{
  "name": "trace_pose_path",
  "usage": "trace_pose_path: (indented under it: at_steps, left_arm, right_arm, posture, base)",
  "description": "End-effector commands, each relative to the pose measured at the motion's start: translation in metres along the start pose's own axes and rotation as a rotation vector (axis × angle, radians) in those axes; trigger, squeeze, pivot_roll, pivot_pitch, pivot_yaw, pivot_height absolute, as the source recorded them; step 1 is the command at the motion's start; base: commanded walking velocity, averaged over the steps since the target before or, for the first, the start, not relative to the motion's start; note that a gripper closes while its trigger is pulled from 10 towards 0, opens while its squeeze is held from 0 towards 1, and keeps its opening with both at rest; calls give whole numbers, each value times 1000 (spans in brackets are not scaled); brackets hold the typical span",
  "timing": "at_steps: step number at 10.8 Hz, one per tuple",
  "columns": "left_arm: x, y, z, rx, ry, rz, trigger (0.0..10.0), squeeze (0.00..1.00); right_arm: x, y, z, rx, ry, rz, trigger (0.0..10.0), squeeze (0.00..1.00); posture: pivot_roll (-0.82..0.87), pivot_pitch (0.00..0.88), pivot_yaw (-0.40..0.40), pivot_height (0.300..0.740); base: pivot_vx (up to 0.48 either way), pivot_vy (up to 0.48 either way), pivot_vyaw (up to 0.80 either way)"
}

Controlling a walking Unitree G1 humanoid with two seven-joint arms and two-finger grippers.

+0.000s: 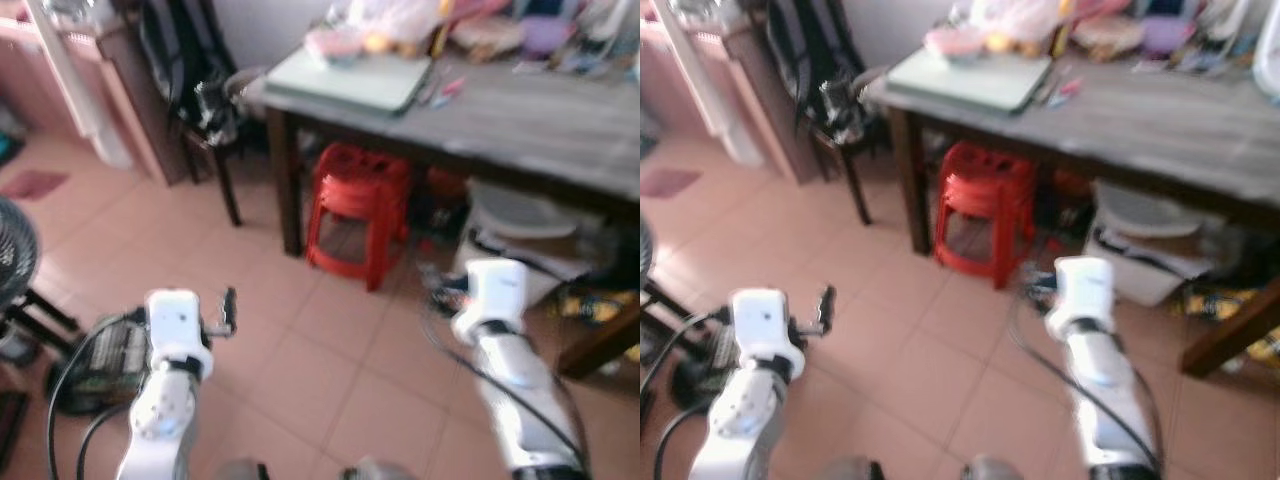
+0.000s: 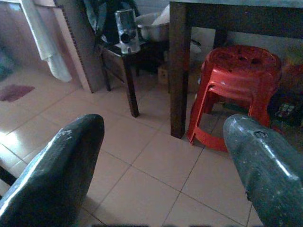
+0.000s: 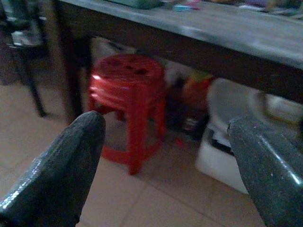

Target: Setting the table

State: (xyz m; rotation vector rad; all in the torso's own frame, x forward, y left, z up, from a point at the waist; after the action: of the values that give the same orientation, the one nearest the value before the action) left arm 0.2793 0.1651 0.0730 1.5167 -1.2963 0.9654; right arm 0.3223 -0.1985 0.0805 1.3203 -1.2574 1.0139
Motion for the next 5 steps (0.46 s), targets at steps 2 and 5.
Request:
trace_pose_path:
  at_steps: [2, 5]
  left_arm:
    - [-6, 2, -3, 4, -4, -20, 10000, 0]
    - [-3, -4, -3, -6, -12, -5, 10000, 0]
  right_arm:
    - [1, -4, -14, 22, 36, 11, 10000, 0]
    - [-3, -3, -25, 64, 9, 0, 10000, 0]
  posture:
    - [20, 56, 32, 740]
    - [17, 37, 34, 740]
  base:
    - [0, -409, 0]
    - [0, -400, 0]
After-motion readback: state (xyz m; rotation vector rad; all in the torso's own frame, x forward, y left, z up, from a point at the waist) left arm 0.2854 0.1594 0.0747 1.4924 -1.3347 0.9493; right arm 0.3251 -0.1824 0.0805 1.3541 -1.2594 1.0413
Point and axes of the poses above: a point about 5 cm out from each wrist's last joint towards the gripper, its own y axis pointing back from the gripper into the wrist, its own x axis along the axis of the wrist's last joint, z = x × y, the point moved 6 cm from there along -y, pointing out of the wrist towards the gripper, and after that the axes turned 15 degrees about -y, right-handed, at the moved point
